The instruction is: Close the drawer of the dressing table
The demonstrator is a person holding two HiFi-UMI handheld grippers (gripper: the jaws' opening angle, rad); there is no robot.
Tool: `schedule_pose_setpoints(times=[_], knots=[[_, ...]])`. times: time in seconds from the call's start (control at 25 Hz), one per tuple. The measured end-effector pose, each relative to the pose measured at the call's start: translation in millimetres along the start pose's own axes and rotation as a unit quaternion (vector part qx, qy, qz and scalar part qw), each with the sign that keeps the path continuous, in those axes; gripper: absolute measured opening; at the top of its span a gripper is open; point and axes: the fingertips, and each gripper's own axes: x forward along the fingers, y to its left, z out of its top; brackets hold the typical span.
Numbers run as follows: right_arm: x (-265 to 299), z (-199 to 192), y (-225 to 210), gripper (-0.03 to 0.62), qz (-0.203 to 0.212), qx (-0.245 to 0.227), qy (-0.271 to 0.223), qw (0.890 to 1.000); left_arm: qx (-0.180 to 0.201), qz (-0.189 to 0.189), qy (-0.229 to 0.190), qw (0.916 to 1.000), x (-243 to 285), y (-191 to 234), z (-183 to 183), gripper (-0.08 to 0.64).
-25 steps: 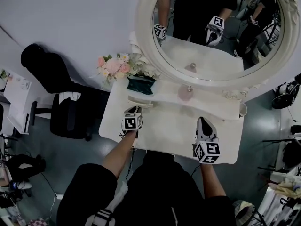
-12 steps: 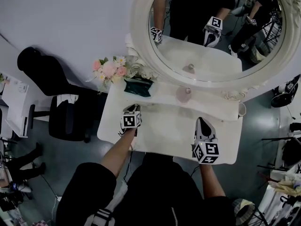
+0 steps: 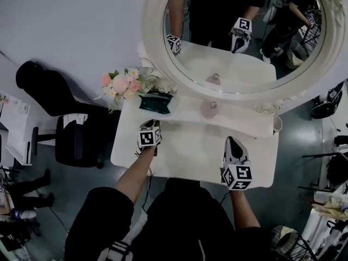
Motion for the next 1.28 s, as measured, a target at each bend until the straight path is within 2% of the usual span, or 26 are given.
schedule_pose_setpoints(times=[0.32, 0.4, 0.68, 0.76, 0.92, 1.28], knots=[[-4, -1, -2, 0.000, -0.004, 0.003, -0.002, 1.000, 0.008, 0.003, 0.000, 1.0000, 1, -1, 0, 0.106], [-6, -2, -2, 0.000, -0.003, 0.004, -0.003, 1.000, 0.013, -0.001, -0.002, 0.9999, -1, -4, -2, 0.153], [-9, -2, -2, 0.000, 0.009, 0.005, -0.009, 1.000, 0.018, -0.021, -0.009, 0.9996, -26, -18, -22, 0.170], [-9, -2, -2, 0.000, 0.014, 0.007, -0.011, 1.000, 0.024, -0.023, -0.005, 0.9994, -37, -23, -31, 0.155], [-7, -1, -3, 0.000, 0.025, 0.008, -0.018, 0.999, 0.039, -0.034, -0.022, 0.9984, -59, -40, -32, 0.008], [-2, 13, -7, 0.000, 0.034, 0.007, -0.037, 0.999, 0.090, -0.072, -0.093, 0.9890, -86, -95, 18, 0.008]])
